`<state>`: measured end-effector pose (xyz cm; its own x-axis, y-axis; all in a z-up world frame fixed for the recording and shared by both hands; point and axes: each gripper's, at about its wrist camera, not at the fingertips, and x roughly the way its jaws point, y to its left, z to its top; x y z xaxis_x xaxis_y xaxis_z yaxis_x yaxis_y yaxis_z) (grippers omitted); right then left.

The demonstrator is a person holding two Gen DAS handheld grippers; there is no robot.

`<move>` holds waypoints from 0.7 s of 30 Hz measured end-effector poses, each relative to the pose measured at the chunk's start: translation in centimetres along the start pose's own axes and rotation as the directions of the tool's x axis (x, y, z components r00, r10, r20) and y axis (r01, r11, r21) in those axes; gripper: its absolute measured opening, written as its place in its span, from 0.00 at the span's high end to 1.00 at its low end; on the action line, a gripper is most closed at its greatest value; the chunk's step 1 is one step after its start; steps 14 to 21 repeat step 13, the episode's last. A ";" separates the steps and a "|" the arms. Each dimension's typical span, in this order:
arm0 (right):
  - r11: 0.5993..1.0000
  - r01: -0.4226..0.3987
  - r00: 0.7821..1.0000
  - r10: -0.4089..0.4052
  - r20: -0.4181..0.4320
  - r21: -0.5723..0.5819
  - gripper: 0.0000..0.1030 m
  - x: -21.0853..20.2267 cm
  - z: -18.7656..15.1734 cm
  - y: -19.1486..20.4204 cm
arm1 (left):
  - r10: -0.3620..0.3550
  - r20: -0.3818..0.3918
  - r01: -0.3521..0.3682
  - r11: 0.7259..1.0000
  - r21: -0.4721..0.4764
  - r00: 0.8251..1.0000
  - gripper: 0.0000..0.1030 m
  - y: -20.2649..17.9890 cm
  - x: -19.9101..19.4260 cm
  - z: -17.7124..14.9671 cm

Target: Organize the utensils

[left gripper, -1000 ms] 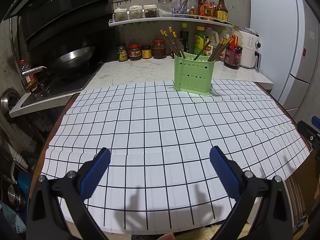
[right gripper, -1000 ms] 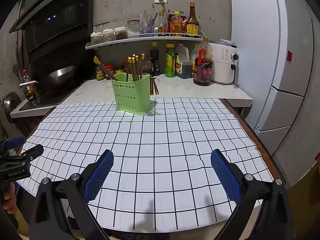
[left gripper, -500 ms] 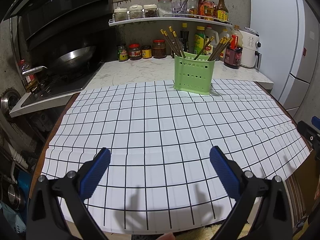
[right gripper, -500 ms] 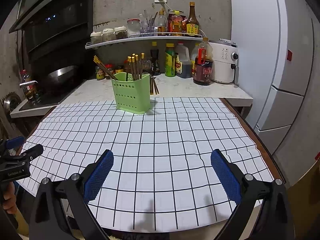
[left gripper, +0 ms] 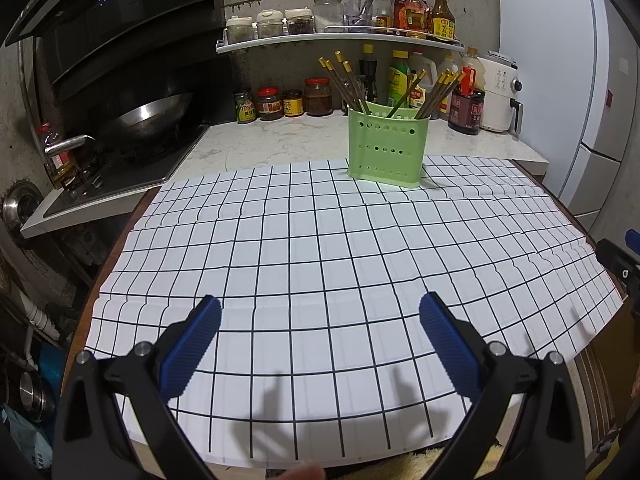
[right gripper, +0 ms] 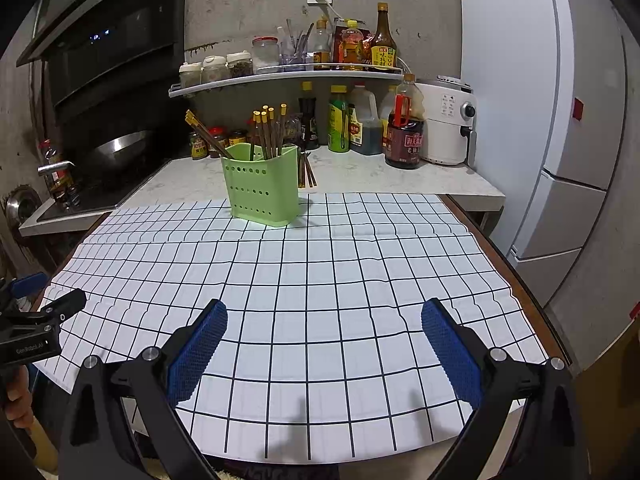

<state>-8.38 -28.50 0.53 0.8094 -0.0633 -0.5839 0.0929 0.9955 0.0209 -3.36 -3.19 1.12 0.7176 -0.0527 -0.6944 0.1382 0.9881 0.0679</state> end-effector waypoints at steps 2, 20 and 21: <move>1.000 0.001 1.000 -0.001 -0.001 0.003 0.06 0.1 -0.1 -0.1 | 0.002 0.013 -0.002 1.000 0.007 1.000 0.06 -0.1 -0.1 -0.1; 1.000 0.016 0.999 -0.016 -0.030 -0.011 0.06 3.0 0.8 -1.1 | -0.020 -0.017 0.020 1.000 -0.007 1.000 0.06 1.2 3.3 1.5; 1.000 0.016 0.999 -0.016 -0.030 -0.011 0.06 3.0 0.8 -1.1 | -0.020 -0.017 0.020 1.000 -0.007 1.000 0.06 1.2 3.3 1.5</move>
